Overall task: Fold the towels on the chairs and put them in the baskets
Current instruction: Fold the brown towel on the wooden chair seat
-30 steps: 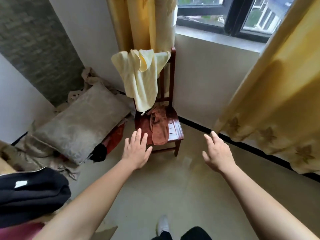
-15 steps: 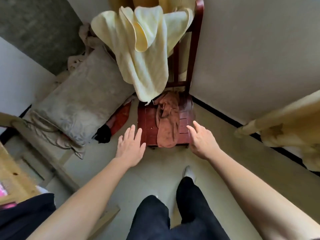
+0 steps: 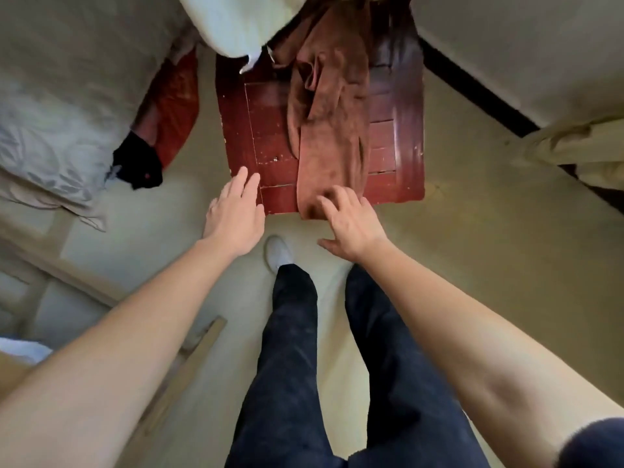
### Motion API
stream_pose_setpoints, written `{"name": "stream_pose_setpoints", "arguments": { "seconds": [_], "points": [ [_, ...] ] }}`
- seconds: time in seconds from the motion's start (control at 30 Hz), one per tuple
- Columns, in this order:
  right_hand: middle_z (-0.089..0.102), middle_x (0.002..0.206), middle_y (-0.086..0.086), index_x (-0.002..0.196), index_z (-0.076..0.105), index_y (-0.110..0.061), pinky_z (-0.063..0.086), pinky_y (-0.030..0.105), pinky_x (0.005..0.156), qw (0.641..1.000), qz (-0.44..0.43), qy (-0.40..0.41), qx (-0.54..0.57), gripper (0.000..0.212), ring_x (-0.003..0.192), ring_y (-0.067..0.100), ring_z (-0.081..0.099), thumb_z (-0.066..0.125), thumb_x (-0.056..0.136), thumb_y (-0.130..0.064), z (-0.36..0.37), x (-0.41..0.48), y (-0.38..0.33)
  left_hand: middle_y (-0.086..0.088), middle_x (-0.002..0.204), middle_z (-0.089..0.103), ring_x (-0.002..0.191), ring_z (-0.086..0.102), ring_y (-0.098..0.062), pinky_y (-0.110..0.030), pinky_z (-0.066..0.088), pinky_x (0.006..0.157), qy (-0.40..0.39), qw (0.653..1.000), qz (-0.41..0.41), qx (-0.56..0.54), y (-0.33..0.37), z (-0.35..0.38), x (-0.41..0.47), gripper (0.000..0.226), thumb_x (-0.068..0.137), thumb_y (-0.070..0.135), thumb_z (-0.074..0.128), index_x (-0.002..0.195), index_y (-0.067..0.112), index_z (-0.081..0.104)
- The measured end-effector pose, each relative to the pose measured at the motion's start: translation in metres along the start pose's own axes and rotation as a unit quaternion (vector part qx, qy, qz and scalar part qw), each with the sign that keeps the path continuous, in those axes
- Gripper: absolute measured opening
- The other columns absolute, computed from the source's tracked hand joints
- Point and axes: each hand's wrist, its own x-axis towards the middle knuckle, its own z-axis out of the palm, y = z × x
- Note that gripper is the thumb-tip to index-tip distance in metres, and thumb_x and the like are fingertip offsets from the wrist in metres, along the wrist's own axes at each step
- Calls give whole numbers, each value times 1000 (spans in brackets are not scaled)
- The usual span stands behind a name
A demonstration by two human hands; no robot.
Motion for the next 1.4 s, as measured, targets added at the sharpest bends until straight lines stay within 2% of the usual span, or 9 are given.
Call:
{"name": "stream_pose_setpoints", "arguments": {
  "seconds": [0.23,0.47,0.63,0.8,0.87,0.97,1.03,1.13,1.4],
  "points": [
    [60,93,10,96,56,-8,34,34,56,983,84,120,111,3,85,35,60,55,97,-11,20,14,19,-3,165,9,148,16,-28,-52,32,113,-61,998,11,-10,-15,38,29,59,99,23,42,154,16,22],
    [40,141,16,145,38,-13,44,50,97,994,103,28,15,95,135,33,37,72,73,-65,13,4,55,1,165,-5,151,1,-20,-46,41,105,-59,998,-12,26,-7,55,27,68,94,16,44,156,23,16],
    [53,134,22,137,57,-15,52,46,91,987,101,124,18,54,131,39,49,75,85,-17,42,11,59,-3,165,0,151,5,-24,-48,42,104,-38,998,-1,50,-12,65,28,72,90,13,49,155,21,19],
    [69,110,9,110,65,-13,51,40,90,957,101,128,238,29,104,35,62,43,106,-32,13,2,73,-11,139,45,125,40,-34,-49,44,96,77,996,-39,-11,6,62,45,34,93,19,49,125,10,58],
    [63,91,2,95,55,-13,52,43,86,832,277,213,432,33,88,29,60,36,106,-38,-9,5,87,-12,123,50,116,43,-34,-45,43,94,100,984,-112,-99,29,53,62,29,96,27,44,109,10,64],
    [64,111,15,91,52,-18,63,39,73,501,446,320,669,29,94,28,70,32,105,-34,-29,7,113,-14,129,51,126,41,-33,-41,36,102,80,946,-213,-232,70,35,88,45,100,46,35,112,14,64],
    [65,102,19,98,52,-15,63,34,70,435,482,323,689,27,84,30,75,31,107,-29,-29,-1,128,-13,132,51,129,41,-33,-39,33,106,64,920,-242,-302,96,31,105,54,95,61,36,111,18,65],
    [68,82,9,111,49,-12,63,37,79,431,491,289,700,22,59,17,73,34,107,-26,-20,-16,136,-12,130,52,126,47,-32,-38,38,103,70,903,-262,-334,125,35,124,61,81,71,53,108,18,67],
    [66,93,5,96,56,-13,61,27,61,544,467,150,681,4,70,14,67,55,99,-11,14,-47,134,-12,96,67,95,63,-32,-34,49,78,147,870,-282,-376,115,49,126,30,82,39,59,66,15,52]
  ]
}}
